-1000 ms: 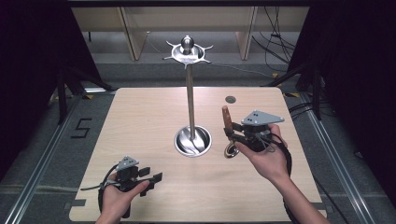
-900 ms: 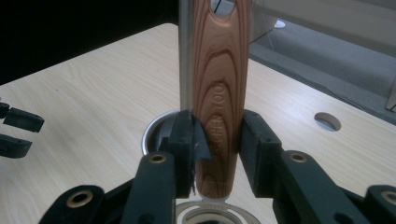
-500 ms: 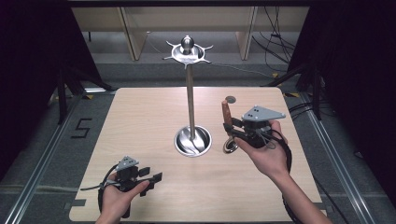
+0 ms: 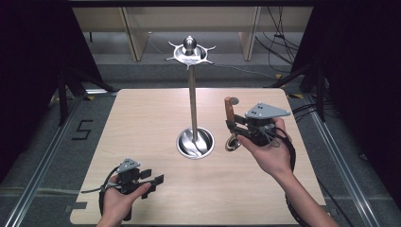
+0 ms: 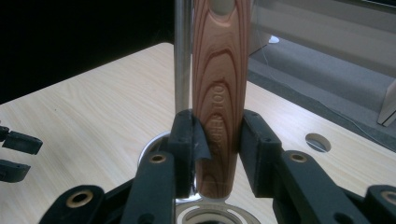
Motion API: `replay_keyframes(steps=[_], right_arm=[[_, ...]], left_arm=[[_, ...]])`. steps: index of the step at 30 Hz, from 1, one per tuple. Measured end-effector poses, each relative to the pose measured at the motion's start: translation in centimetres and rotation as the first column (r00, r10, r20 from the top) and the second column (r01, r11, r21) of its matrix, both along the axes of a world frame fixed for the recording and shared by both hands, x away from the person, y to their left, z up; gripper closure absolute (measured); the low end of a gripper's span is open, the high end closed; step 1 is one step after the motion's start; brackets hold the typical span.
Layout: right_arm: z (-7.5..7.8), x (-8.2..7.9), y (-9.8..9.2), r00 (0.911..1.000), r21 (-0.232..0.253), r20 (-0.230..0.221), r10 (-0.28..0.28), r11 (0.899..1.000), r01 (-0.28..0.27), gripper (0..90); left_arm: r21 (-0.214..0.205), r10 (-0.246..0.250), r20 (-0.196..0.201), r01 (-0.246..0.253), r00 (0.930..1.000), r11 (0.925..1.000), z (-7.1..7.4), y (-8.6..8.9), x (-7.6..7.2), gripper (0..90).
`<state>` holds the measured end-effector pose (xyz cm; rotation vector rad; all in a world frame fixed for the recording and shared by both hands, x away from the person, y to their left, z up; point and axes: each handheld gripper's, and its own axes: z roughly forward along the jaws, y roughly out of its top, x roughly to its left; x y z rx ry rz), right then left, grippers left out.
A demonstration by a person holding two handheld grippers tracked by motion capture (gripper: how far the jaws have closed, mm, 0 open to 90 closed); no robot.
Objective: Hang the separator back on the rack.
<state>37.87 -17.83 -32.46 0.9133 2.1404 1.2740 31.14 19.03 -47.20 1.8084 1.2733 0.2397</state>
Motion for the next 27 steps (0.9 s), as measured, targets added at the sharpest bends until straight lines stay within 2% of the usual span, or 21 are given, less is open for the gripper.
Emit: replay_keyframes(steps=[5,6,7,10,11,16,18,19,20,24,26,27], right_arm=[[0.3,-0.1,0.2,0.9998,0.024,-0.011,-0.019,1.000,0.019,68.7],[0.3,0.0,0.2,0.9998,0.020,0.012,-0.015,1.000,0.014,68.7],[0.5,-0.1,0.2,0.9999,0.014,-0.012,-0.010,1.000,0.010,68.7],[0.7,0.1,0.2,0.9999,0.005,0.011,-0.007,1.000,0.007,68.7],[0.7,0.1,0.3,0.9999,0.015,0.011,0.004,1.000,-0.004,68.7],[0.9,0.2,0.5,1.0000,0.015,0.006,0.002,1.000,-0.002,68.7],[1.0,0.3,0.6,0.9999,0.021,0.016,-0.006,1.000,0.006,68.7],[1.1,0.5,0.6,0.9994,0.015,0.034,0.004,1.000,-0.005,68.7],[1.3,0.4,0.6,0.9998,0.012,0.018,0.000,1.000,-0.001,68.7],[1.5,0.5,0.8,0.9993,0.013,0.038,0.006,1.000,-0.006,68.7],[1.7,0.5,0.9,0.9998,0.019,0.021,0.005,1.000,-0.005,68.7],[1.7,0.5,0.8,0.9996,0.015,0.028,0.003,1.000,-0.004,68.7]], left_arm=[[0.012,-0.004,-0.001,0.004,1.0000,0.9999,0.0,0.1,0.0,39.0],[0.012,-0.004,-0.001,0.004,1.0000,0.9999,0.0,0.1,0.0,38.9],[0.012,-0.004,-0.002,0.004,1.0000,0.9999,0.0,0.1,0.0,38.9],[-0.001,0.001,0.001,-0.001,1.0000,1.0000,0.0,0.0,0.0,38.9],[0.014,-0.006,-0.001,0.006,1.0000,0.9999,0.0,0.1,0.0,38.9],[0.012,-0.002,0.000,0.002,1.0000,0.9999,0.0,0.1,0.0,39.0],[0.013,-0.002,0.004,0.002,1.0000,0.9999,0.1,0.1,0.0,39.0],[0.013,-0.002,0.004,0.002,1.0000,0.9999,0.1,0.1,0.0,38.9],[-0.002,0.004,0.009,-0.004,0.9999,1.0000,0.1,0.0,-0.1,39.0],[-0.002,0.003,0.007,-0.003,1.0000,1.0000,0.1,0.0,-0.1,39.0],[0.002,0.004,0.008,-0.004,1.0000,1.0000,0.1,0.0,-0.1,39.0],[0.002,0.003,0.008,-0.003,1.0000,1.0000,0.1,0.0,-0.1,39.0]])
